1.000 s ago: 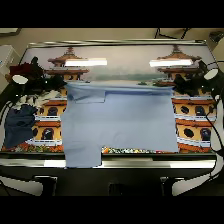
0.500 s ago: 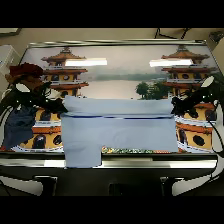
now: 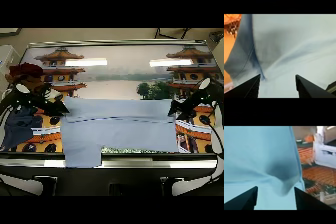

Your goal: Fold the clothes and pants, and hang the long-sleeved shirts on hangers.

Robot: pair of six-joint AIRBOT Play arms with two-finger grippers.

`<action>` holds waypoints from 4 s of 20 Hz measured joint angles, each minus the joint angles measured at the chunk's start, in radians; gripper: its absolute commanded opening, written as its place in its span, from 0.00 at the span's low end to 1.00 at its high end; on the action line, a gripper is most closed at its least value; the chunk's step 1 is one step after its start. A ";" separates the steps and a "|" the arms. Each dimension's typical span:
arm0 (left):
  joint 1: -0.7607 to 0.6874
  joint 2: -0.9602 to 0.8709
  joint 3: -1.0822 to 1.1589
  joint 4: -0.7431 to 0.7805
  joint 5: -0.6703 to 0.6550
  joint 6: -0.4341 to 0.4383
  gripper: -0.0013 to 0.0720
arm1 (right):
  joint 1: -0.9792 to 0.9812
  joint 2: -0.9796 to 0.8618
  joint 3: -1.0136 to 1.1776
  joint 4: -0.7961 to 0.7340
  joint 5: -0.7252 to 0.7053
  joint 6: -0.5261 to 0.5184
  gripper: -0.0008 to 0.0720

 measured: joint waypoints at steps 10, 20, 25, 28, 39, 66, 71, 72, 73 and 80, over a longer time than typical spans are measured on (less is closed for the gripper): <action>0.150 0.242 -0.264 0.145 -0.157 0.049 0.73 | -0.200 0.217 -0.142 -0.097 0.163 -0.013 0.78; 0.109 0.405 -0.777 0.047 0.004 0.222 0.72 | -0.229 0.303 -0.325 -0.092 0.102 -0.017 0.78; 0.032 0.411 -0.840 0.029 0.046 0.218 0.36 | -0.230 0.306 -0.335 -0.089 0.095 -0.021 0.78; 0.015 0.411 -0.850 0.044 0.079 0.204 0.05 | -0.230 0.306 -0.374 -0.089 0.083 -0.025 0.78; 0.018 0.450 -0.855 0.031 0.076 0.175 0.05 | -0.230 0.306 -0.668 0.062 -0.113 -0.126 0.53; -0.069 -0.069 0.167 -0.019 0.133 -0.094 0.06 | -0.025 -0.043 0.031 0.140 -0.275 0.041 0.15; -0.065 -0.153 0.211 -0.021 0.060 -0.119 0.66 | -0.031 -0.073 0.041 0.185 -0.274 0.043 0.93; -0.058 -0.158 0.226 -0.022 0.038 -0.119 0.66 | -0.042 -0.071 0.042 0.188 -0.260 0.037 0.95; -0.050 -0.160 0.240 -0.022 0.015 -0.118 0.66 | -0.058 -0.070 0.042 0.188 -0.246 0.031 0.95; -0.029 -0.097 0.286 -0.040 -0.074 -0.108 0.65 | -0.142 -0.122 0.042 0.264 -0.188 -0.032 0.97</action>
